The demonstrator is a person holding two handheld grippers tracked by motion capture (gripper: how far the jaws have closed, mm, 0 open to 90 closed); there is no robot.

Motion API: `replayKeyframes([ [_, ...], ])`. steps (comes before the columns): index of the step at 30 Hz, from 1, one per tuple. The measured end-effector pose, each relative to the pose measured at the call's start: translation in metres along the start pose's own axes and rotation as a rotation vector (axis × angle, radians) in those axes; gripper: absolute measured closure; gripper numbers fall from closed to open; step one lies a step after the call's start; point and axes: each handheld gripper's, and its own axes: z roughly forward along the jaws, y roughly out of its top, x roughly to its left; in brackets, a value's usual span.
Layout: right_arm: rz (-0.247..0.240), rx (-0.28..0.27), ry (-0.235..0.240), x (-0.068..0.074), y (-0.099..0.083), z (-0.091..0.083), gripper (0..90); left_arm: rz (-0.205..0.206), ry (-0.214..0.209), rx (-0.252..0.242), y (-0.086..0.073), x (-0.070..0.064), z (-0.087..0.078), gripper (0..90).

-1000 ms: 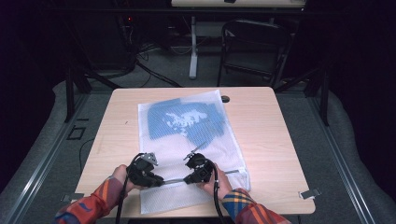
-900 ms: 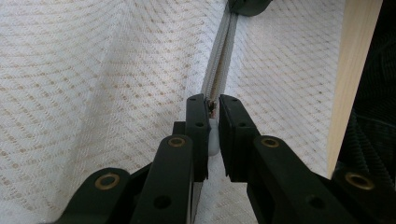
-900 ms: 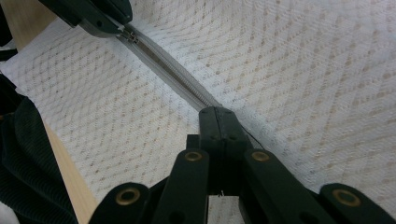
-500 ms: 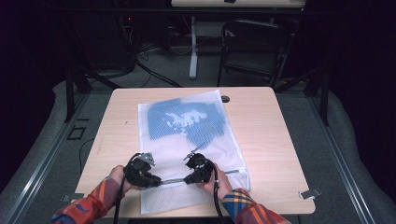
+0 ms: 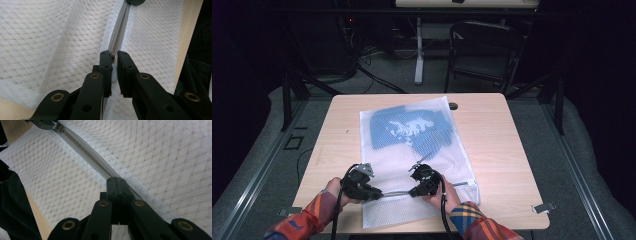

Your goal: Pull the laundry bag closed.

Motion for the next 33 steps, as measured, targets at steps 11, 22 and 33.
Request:
replayKeyframes([
  [11, -0.005, 0.001, -0.007, 0.0005, 0.0006, 0.0002, 90.0, -0.008, 0.005, -0.009, 0.0008, 0.003, -0.0003, 83.0],
  [22, -0.004, -0.004, -0.014, 0.0024, 0.0001, 0.0004, 90.0, -0.013, 0.009, -0.012, -0.0051, 0.0006, -0.0061, 83.0],
  [33, -0.002, 0.001, -0.012, 0.0013, 0.0004, 0.0001, 90.0, -0.024, 0.005, -0.016, -0.0074, 0.0024, -0.0078, 83.0],
])
